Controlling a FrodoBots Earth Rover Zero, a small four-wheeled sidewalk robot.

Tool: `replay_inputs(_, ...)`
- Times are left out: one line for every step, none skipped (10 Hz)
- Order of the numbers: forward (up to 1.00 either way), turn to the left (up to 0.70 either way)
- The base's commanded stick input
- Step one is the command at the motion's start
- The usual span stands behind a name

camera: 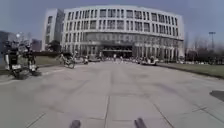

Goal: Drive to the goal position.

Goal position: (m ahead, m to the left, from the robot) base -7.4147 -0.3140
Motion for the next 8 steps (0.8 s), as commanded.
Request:
replay_inputs(0.85,0.01)
replay_inputs(0.85,0.01)
replay_inputs(0.85,-0.01)
replay_inputs(0.85,-0.1)
replay_inputs(0.85,-0.18)
replay_inputs(0.85,-0.26)
replay_inputs(0.85,-0.29)
replay_inputs(0.85,-0.33)
